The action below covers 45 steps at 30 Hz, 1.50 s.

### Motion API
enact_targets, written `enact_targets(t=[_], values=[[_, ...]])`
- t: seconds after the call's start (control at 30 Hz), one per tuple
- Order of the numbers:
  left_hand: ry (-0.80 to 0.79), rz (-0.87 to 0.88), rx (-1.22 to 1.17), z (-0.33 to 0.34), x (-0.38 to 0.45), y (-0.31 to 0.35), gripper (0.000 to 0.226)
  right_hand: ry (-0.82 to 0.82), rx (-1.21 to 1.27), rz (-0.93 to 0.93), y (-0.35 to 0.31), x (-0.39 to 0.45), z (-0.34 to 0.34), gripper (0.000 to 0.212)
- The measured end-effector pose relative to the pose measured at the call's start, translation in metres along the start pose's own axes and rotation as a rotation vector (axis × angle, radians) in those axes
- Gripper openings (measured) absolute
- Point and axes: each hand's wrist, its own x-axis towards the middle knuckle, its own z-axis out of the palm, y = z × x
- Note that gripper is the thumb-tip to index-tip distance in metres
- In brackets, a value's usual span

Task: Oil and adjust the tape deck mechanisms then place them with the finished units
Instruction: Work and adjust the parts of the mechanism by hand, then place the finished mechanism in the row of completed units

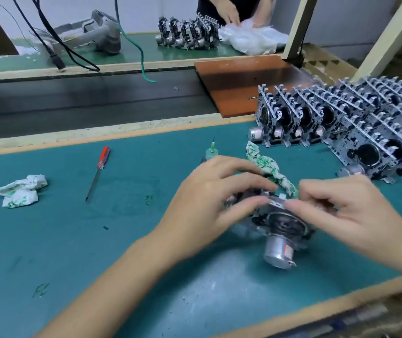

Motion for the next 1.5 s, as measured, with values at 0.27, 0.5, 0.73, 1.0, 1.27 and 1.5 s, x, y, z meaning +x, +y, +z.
enact_targets(t=[0.27, 0.5, 0.73, 1.0, 1.27, 1.5], values=[[-0.144, 0.208, 0.575, 0.07, 0.095, 0.007, 0.054, 0.433, -0.187, 0.303, 0.066, -0.016, -0.034, 0.044], [-0.438, 0.075, 0.361, 0.116, 0.117, -0.017, 0.078, 0.532, -0.445, 0.388, 0.112, -0.011, -0.018, 0.036], [-0.475, 0.034, 0.168, 0.134, 0.129, -0.02, 0.084, 0.649, -0.48, 0.444, 0.132, -0.015, -0.024, 0.035], [-0.543, -0.028, 0.231, 0.147, 0.14, -0.021, 0.087, 0.443, -0.49, 0.597, 0.133, -0.006, -0.036, 0.039], [-0.472, -0.127, 0.318, 0.154, 0.137, -0.015, 0.084, 0.35, -0.534, 0.707, 0.128, 0.002, -0.041, 0.039], [-0.568, -0.14, 0.318, 0.146, 0.127, -0.013, 0.079, 0.344, -0.687, 0.696, 0.124, 0.005, -0.036, 0.026]])
